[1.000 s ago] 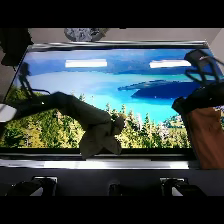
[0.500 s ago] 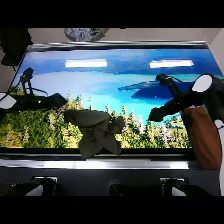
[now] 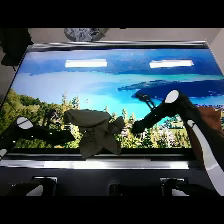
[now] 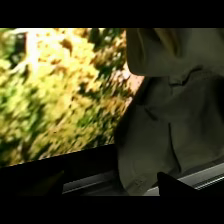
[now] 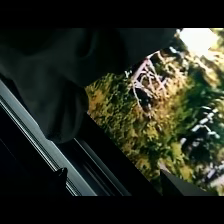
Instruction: Fold the shirts.
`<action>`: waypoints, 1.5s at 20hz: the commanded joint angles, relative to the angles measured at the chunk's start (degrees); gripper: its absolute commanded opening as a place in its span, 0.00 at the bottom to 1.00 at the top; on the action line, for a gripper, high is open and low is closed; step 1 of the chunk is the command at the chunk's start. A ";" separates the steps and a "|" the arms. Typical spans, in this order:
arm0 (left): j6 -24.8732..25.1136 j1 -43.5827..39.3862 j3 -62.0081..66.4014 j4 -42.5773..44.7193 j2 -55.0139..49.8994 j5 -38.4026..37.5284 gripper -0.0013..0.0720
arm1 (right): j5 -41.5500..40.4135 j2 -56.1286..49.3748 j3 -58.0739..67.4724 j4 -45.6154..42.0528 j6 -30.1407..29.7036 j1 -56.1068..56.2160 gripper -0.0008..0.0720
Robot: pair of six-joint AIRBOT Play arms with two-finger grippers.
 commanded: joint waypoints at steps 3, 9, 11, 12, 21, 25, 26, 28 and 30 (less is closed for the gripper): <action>0.98 -10.34 -5.31 -6.03 -1.70 5.16 0.99 | -5.90 -0.42 -5.99 4.35 -1.81 7.43 0.99; -0.07 -19.17 -5.31 -10.12 -7.08 11.45 0.85 | -9.73 -0.42 -9.75 5.68 -4.11 13.81 0.99; -1.33 -20.20 -5.31 -10.12 -9.22 12.31 0.52 | -11.78 -0.44 -10.29 5.68 -4.02 15.85 0.99; -1.81 -20.24 -5.27 -10.14 -9.81 12.57 0.31 | -13.16 -0.55 -10.47 5.60 -2.82 16.65 0.99; 0.79 -20.20 -4.72 -10.05 -9.18 12.85 0.05 | -23.71 -6.86 -10.27 14.05 -1.29 24.06 0.07; 1.20 -17.00 0.09 -4.57 -1.18 11.91 0.05 | -20.28 -0.63 -4.52 10.32 -1.79 18.01 0.07; 1.09 -15.13 3.08 -2.49 2.34 11.32 0.05 | -19.43 2.29 -1.84 8.90 -1.66 15.19 0.07; -0.09 -9.66 12.17 1.09 10.27 11.15 0.05 | -19.47 9.53 5.62 7.65 -1.92 8.33 0.07; -0.68 -2.60 24.52 1.46 16.52 11.98 0.05 | -23.12 17.31 15.21 7.54 -1.97 1.44 0.07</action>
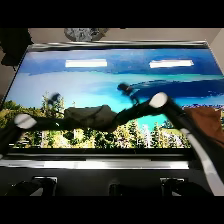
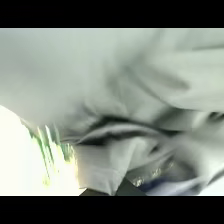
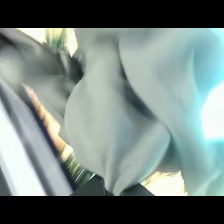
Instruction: Fold the shirts.
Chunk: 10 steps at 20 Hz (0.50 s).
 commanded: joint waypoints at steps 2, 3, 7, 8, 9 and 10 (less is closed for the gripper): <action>-3.52 13.70 25.79 3.04 12.07 2.34 0.05 | -9.31 15.30 18.08 -1.40 -0.17 -12.24 0.07; -3.89 15.96 32.28 2.99 12.94 3.19 0.05 | -12.50 18.21 21.46 -1.38 -0.15 -13.42 0.07; -3.91 17.31 48.39 2.80 13.25 7.13 0.05 | -16.44 25.44 27.82 -3.56 -0.15 -13.57 0.07; -3.93 17.29 49.88 3.50 13.27 8.15 0.05 | -16.41 26.69 28.13 -5.11 0.17 -13.57 0.07; -3.96 17.31 50.53 3.52 13.25 8.46 0.05 | -16.28 27.89 28.13 -6.60 1.68 -13.57 0.07; -3.96 17.29 50.60 3.52 13.25 8.37 0.05 | -15.34 28.61 28.13 -7.50 3.08 -13.57 0.07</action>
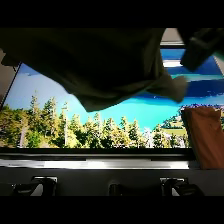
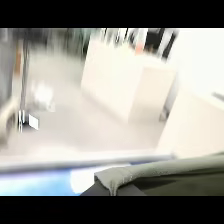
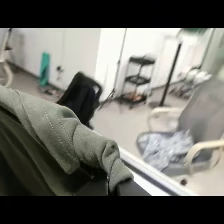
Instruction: Fold the shirts.
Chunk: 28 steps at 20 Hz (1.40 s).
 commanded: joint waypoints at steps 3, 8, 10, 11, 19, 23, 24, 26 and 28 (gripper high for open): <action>-0.37 0.98 5.20 3.30 -1.11 0.22 0.05 | 7.28 3.78 2.19 -7.13 4.59 -0.70 0.07; -0.33 0.96 2.54 6.08 -9.35 -13.86 0.05 | 32.83 -4.83 1.84 -19.04 10.47 -0.70 0.07; -0.07 0.94 -3.96 6.10 -13.62 -15.91 0.05 | 33.05 -11.96 -0.52 -19.28 10.25 -0.63 0.07; 0.33 0.94 -7.82 6.08 -15.85 -15.26 0.05 | 30.49 -16.11 -1.66 -18.88 10.25 0.02 0.07; 0.24 0.96 -18.82 1.20 -42.99 -7.87 0.05 | 10.67 -49.83 -3.08 -10.19 11.30 9.94 0.08; 0.31 2.58 -16.92 -2.45 -45.68 -9.90 0.84 | 18.75 -47.60 -0.96 -10.01 8.04 5.05 0.95; 0.28 4.15 -15.23 -1.53 -45.62 -13.05 0.85 | 23.50 -45.44 -0.42 -10.36 5.60 2.10 0.95; 0.28 7.74 -12.98 1.86 -45.42 -21.70 0.85 | 35.28 -41.22 -0.44 -14.75 3.37 -5.55 0.91; 0.31 9.88 -14.93 7.39 -45.22 -29.99 0.85 | 43.78 -39.56 -2.05 -18.67 5.20 -12.50 0.78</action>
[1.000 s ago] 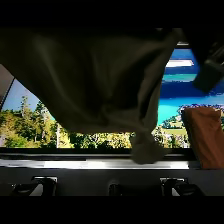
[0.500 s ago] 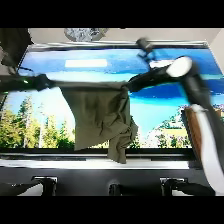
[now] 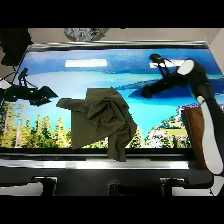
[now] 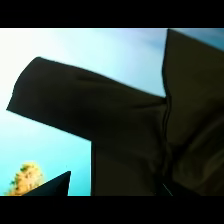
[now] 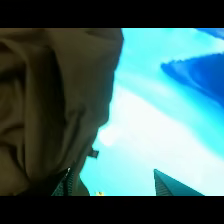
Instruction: Fold the shirts.
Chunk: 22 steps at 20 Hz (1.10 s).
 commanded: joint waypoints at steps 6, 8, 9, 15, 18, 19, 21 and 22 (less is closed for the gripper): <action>5.20 1.18 -28.79 1.46 5.84 -9.70 0.85 | 9.92 5.33 -24.50 -0.59 -1.57 -8.70 0.78; 5.53 -0.94 -34.64 -0.13 6.75 -7.30 0.84 | 5.16 5.31 -29.46 2.10 -1.84 -6.49 0.80; 5.64 -2.43 -36.57 -0.87 6.75 -6.62 0.84 | 3.41 5.31 -30.71 2.62 -1.84 -5.49 0.80; 2.05 -11.37 -39.04 -1.09 6.71 1.60 0.83 | -2.91 5.27 -31.98 3.17 -1.81 -0.98 0.80; -1.18 -14.51 -39.04 -1.05 6.60 6.01 0.63 | -6.91 5.27 -34.77 7.26 -1.90 1.09 0.85; -1.57 -15.13 -39.04 -1.07 6.60 7.02 0.41 | -8.61 5.27 -36.00 9.22 -2.10 1.88 0.85; -1.53 -15.50 -38.95 -1.03 6.64 7.56 0.15 | -12.46 5.27 -38.07 13.09 -3.43 3.65 0.85; -1.46 -15.43 -38.88 -0.98 6.80 7.56 0.07 | -14.27 5.27 -38.77 14.45 -3.39 4.42 0.85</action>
